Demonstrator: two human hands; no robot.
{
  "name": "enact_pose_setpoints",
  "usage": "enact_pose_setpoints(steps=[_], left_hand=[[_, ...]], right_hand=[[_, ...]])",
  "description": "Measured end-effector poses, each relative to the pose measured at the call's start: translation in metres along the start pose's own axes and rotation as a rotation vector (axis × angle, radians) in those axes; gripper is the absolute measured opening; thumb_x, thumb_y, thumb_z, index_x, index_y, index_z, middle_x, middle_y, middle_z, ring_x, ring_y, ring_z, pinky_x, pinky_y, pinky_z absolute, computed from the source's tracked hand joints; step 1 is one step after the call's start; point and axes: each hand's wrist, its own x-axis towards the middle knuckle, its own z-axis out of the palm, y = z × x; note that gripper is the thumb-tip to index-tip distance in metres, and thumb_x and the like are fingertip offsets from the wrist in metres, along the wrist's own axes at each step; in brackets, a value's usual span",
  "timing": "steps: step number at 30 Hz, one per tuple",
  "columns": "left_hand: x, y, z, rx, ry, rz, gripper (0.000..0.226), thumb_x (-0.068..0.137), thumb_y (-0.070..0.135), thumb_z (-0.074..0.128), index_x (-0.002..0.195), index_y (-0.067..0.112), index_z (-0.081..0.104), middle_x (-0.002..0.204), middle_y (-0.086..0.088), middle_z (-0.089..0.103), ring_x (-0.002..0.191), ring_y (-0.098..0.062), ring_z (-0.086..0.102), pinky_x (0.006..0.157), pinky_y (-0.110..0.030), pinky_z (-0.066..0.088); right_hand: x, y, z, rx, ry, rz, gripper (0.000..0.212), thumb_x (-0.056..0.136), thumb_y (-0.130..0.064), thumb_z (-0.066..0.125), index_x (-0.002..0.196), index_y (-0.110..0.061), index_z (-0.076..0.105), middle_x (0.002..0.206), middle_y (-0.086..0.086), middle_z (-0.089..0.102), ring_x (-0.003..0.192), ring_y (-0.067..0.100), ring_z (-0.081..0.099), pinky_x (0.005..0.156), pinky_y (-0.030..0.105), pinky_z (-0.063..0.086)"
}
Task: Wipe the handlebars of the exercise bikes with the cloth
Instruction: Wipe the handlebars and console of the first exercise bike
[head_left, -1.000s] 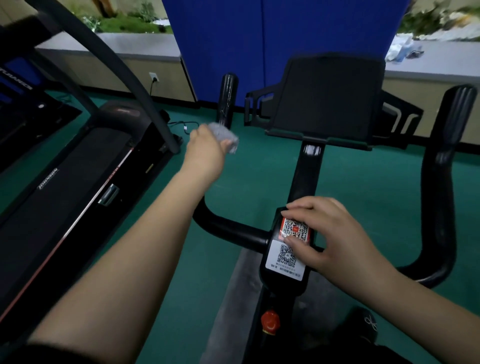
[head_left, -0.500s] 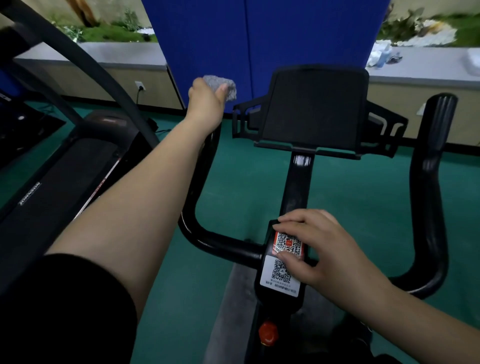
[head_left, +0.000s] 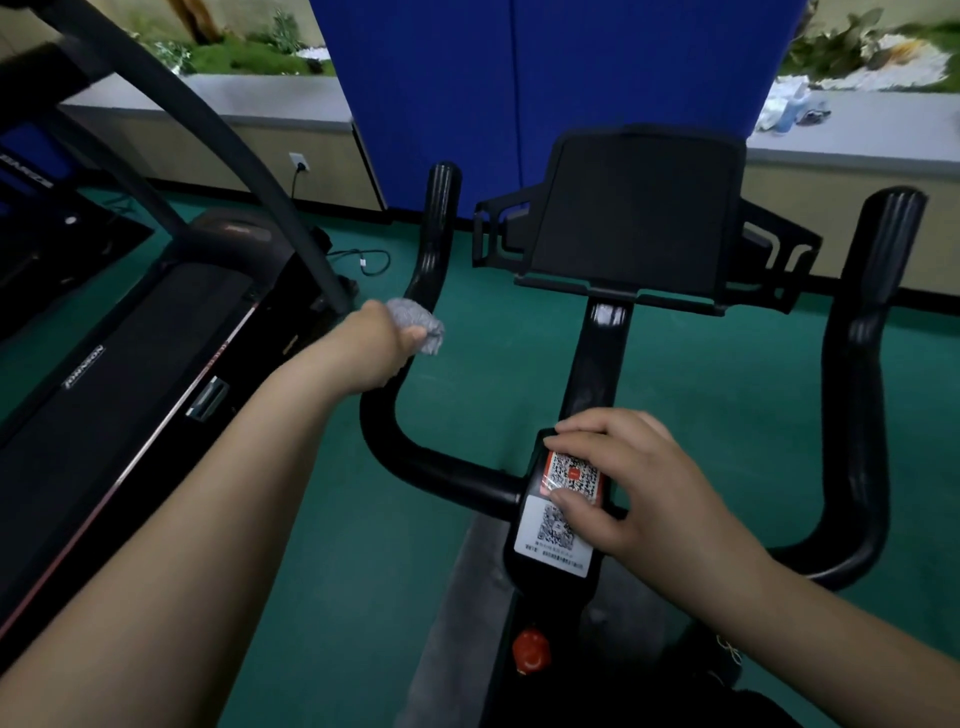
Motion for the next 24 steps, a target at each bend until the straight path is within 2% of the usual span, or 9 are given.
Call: enact_pose_setpoints(steps=[2, 5, 8, 10, 12, 14, 18, 22, 24], left_hand=[[0.003, 0.012, 0.000, -0.079, 0.067, 0.035, 0.051, 0.089, 0.041, 0.052, 0.115, -0.002, 0.050, 0.110, -0.023, 0.061, 0.093, -0.035, 0.060, 0.077, -0.034, 0.047], [0.020, 0.045, -0.007, -0.157, 0.211, 0.075, 0.053, 0.091, 0.037, 0.050, 0.119, -0.007, 0.043, 0.120, -0.028, 0.053, 0.108, -0.041, 0.052, 0.088, -0.039, 0.042], [0.047, 0.074, -0.024, -0.375, 0.267, 0.159, 0.054, 0.092, 0.039, 0.047, 0.123, -0.005, 0.043, 0.122, -0.024, 0.053, 0.111, -0.036, 0.053, 0.088, -0.034, 0.041], [0.057, 0.084, -0.039, -0.534, 0.248, 0.186, 0.062, 0.089, 0.051, 0.041, 0.126, 0.001, 0.044, 0.115, -0.017, 0.059, 0.098, -0.028, 0.058, 0.078, -0.031, 0.046], [0.064, 0.090, -0.048, -0.594, 0.229, 0.155, 0.065, 0.091, 0.054, 0.035, 0.131, 0.003, 0.038, 0.100, -0.013, 0.058, 0.077, -0.022, 0.054, 0.063, -0.030, 0.044], [0.067, 0.093, -0.050, -0.587, 0.219, 0.136, 0.061, 0.093, 0.051, 0.037, 0.133, 0.005, 0.034, 0.096, -0.009, 0.054, 0.074, -0.020, 0.052, 0.062, -0.031, 0.043], [0.059, 0.082, -0.044, -0.532, 0.197, 0.136, 0.069, 0.086, 0.057, 0.043, 0.133, 0.006, 0.036, 0.121, -0.014, 0.055, 0.105, -0.029, 0.056, 0.086, -0.038, 0.048], [0.032, 0.052, -0.026, -0.356, 0.093, 0.114, 0.065, 0.081, 0.056, 0.046, 0.116, 0.002, 0.053, 0.109, -0.013, 0.064, 0.097, -0.028, 0.060, 0.078, -0.031, 0.046], [0.001, 0.039, -0.019, -0.309, 0.046, 0.074, 0.051, 0.089, 0.046, 0.046, 0.112, 0.001, 0.055, 0.106, -0.014, 0.062, 0.096, -0.028, 0.059, 0.077, -0.030, 0.042]], right_hand=[[0.001, 0.000, 0.000, -0.006, -0.011, 0.008, 0.043, 0.080, -0.046, 0.055, 0.116, -0.026, 0.065, 0.116, -0.018, 0.055, 0.114, 0.002, 0.045, 0.099, 0.009, 0.029], [0.000, 0.000, -0.001, -0.016, -0.015, 0.002, 0.042, 0.080, -0.043, 0.056, 0.116, -0.024, 0.066, 0.116, -0.017, 0.055, 0.113, 0.002, 0.045, 0.099, 0.008, 0.030], [0.000, 0.000, -0.002, -0.014, -0.011, -0.005, 0.041, 0.079, -0.043, 0.056, 0.115, -0.024, 0.066, 0.114, -0.017, 0.055, 0.111, -0.001, 0.044, 0.099, 0.005, 0.027], [0.000, 0.001, -0.001, -0.015, -0.005, -0.008, 0.041, 0.079, -0.043, 0.056, 0.115, -0.025, 0.066, 0.114, -0.018, 0.054, 0.111, -0.002, 0.043, 0.099, 0.005, 0.026], [-0.001, 0.002, 0.000, -0.017, -0.001, -0.013, 0.041, 0.079, -0.043, 0.056, 0.115, -0.025, 0.066, 0.114, -0.018, 0.054, 0.111, -0.001, 0.044, 0.098, 0.006, 0.028], [-0.001, 0.002, -0.001, -0.021, 0.004, -0.017, 0.041, 0.079, -0.043, 0.057, 0.115, -0.024, 0.066, 0.115, -0.017, 0.055, 0.111, 0.001, 0.046, 0.097, 0.012, 0.032], [-0.001, 0.001, -0.002, -0.016, 0.004, -0.018, 0.042, 0.079, -0.044, 0.056, 0.115, -0.025, 0.067, 0.114, -0.015, 0.057, 0.112, 0.002, 0.046, 0.097, 0.016, 0.035], [0.000, 0.001, -0.002, -0.020, -0.008, -0.025, 0.044, 0.079, -0.046, 0.054, 0.115, -0.024, 0.066, 0.113, -0.016, 0.057, 0.110, 0.002, 0.045, 0.096, 0.012, 0.031], [0.000, 0.000, -0.002, -0.022, -0.013, -0.031, 0.045, 0.079, -0.048, 0.052, 0.115, -0.024, 0.066, 0.113, -0.017, 0.056, 0.110, 0.000, 0.043, 0.096, 0.005, 0.027]])
